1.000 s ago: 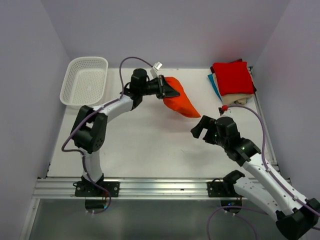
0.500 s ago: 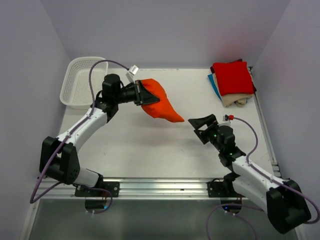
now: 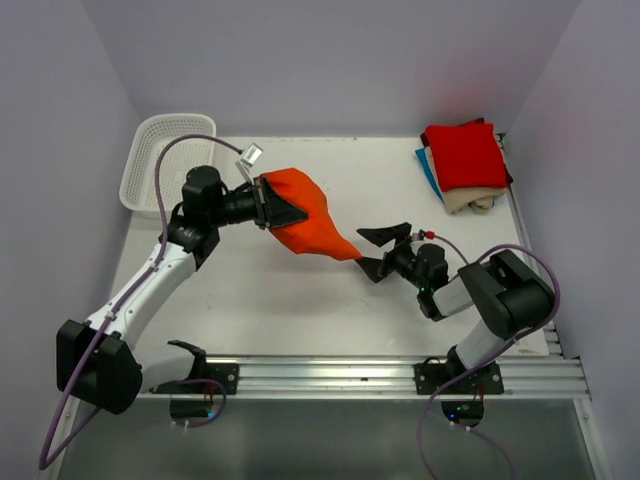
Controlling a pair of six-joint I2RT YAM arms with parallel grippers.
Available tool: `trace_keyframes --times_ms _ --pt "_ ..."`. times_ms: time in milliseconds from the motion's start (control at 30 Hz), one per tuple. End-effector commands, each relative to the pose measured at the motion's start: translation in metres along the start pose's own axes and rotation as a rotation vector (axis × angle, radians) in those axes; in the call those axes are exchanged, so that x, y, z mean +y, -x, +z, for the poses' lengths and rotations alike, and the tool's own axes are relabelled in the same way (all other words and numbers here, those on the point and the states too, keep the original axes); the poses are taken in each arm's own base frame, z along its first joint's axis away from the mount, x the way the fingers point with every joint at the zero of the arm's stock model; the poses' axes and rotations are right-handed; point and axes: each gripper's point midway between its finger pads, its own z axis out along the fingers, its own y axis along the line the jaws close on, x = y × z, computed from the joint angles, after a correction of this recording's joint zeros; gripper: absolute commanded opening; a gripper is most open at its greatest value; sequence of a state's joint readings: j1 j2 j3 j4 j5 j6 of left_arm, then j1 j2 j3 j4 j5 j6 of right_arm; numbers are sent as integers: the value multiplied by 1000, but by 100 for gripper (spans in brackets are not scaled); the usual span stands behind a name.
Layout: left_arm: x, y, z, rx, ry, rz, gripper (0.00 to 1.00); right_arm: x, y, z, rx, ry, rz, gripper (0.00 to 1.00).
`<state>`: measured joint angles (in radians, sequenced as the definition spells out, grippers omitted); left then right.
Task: Fold and stack the t-shirts
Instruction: Neatly place the folded tshirt to the corner
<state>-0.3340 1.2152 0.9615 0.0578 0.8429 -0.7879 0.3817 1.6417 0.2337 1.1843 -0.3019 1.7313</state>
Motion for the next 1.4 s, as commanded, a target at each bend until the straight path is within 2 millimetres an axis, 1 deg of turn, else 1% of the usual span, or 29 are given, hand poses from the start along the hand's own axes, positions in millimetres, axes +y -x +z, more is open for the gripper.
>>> trace_keyframes --times_ms 0,33,67,133,167,200,267,400,433,500,533,567,633,733,767,867,933,967,1033,1100,1200,1233,1300,1333,1367 --pt "-19 -1 -7 -21 -90 49 0 127 -43 -24 186 473 -104 99" --pt "-20 -3 -8 -18 -104 48 0 136 -46 -25 200 496 -109 99" --pt "-16 -13 -9 0 -115 35 0 141 -47 -25 205 507 -106 99" --pt "-19 -16 -10 -11 -150 42 0 154 -52 -25 230 535 -107 99" --pt "-15 -25 -11 0 -158 26 0 156 -53 -24 240 536 -104 99" --pt "-21 -24 -13 -17 -184 43 0 156 -55 -23 260 532 -101 99" --pt "-18 -28 -14 -24 -185 45 0 161 -58 -21 283 538 -88 99" --pt "-15 -27 -13 -37 -185 63 0 168 -75 -24 341 549 -79 99" --pt "-18 -25 -13 -47 -198 75 0 169 -79 -27 352 555 -81 99" --pt "-22 -20 -11 -55 -217 76 0 168 -81 -29 357 553 -85 99" --pt "-22 -18 -10 -55 -218 81 0 161 -80 -28 354 536 -85 99" --pt "-27 -11 -10 -66 -225 101 0 158 -80 -28 356 528 -83 99" --pt "-31 -1 -8 -79 -221 132 0 153 -80 -29 355 515 -85 99" --pt "-27 7 -3 -90 -210 165 0 154 -82 -31 364 517 -87 99" --pt "-20 7 1 -84 -200 156 0 157 -83 -32 373 524 -89 99" --pt "-14 12 6 -89 -213 149 0 161 -87 -35 388 533 -89 99" --pt "-20 21 8 -104 -240 173 0 163 -87 -36 393 538 -87 99" --pt "-17 23 11 -103 -238 163 0 163 -88 -36 396 535 -84 99" --pt "-20 31 13 -115 -249 181 0 163 -90 -37 404 533 -78 99" --pt "-16 34 18 -108 -247 178 0 163 -94 -38 418 534 -73 99" --pt "-19 45 23 -107 -258 196 0 163 -103 -41 439 533 -65 99" --pt "-25 53 25 -110 -270 213 0 161 -108 -43 451 529 -61 99" --pt "-29 60 27 -111 -277 221 0 160 -112 -44 458 529 -57 99" --pt "-35 67 27 -118 -286 237 0 158 -116 -45 468 527 -59 99" --pt "-36 69 28 -119 -288 239 0 159 -118 -45 472 528 -58 99"
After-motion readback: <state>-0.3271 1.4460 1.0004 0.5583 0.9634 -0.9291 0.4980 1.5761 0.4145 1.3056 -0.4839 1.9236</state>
